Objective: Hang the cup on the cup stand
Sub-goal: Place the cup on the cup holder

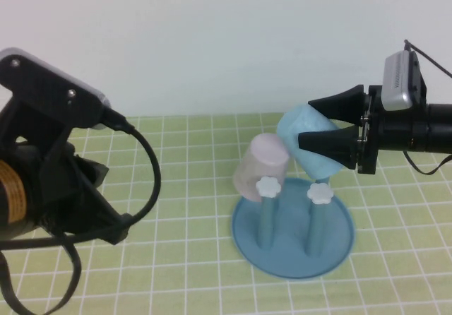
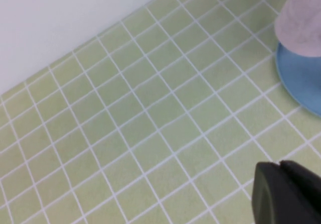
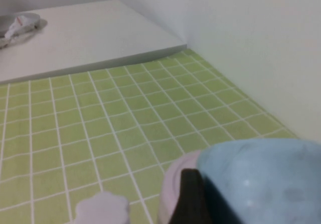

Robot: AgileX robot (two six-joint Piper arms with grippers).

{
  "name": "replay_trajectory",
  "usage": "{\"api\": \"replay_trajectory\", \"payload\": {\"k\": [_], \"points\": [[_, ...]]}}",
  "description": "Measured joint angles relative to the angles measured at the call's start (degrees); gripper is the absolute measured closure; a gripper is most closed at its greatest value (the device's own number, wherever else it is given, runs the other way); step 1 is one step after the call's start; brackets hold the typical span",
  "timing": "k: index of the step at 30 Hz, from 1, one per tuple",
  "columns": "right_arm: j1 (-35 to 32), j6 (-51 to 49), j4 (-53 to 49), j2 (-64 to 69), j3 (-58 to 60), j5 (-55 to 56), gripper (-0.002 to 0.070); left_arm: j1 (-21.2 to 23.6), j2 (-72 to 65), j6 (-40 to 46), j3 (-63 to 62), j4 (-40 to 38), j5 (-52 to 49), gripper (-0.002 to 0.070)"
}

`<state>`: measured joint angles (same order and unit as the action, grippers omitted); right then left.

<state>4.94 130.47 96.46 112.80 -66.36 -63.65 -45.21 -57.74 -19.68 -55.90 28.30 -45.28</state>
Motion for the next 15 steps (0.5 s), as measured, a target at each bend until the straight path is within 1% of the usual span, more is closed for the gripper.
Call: {"api": "replay_trajectory", "payload": {"k": [9, 13, 15], "points": [[0.0, -0.3, 0.0, 2.7, -0.4, -0.4, 0.0162, 5.1, 3.2, -3.9, 0.1, 0.5, 1.7, 0.0676], [0.0, -0.4, 0.1, 3.0, -0.5, -0.6, 0.0162, 7.9, 6.1, -4.2, 0.1, 0.5, 1.9, 0.0676], [0.0, -0.4, 0.2, 3.0, -0.5, -0.6, 0.0150, 9.9, 8.0, -4.3, 0.1, 0.5, 2.5, 0.0676]]}}
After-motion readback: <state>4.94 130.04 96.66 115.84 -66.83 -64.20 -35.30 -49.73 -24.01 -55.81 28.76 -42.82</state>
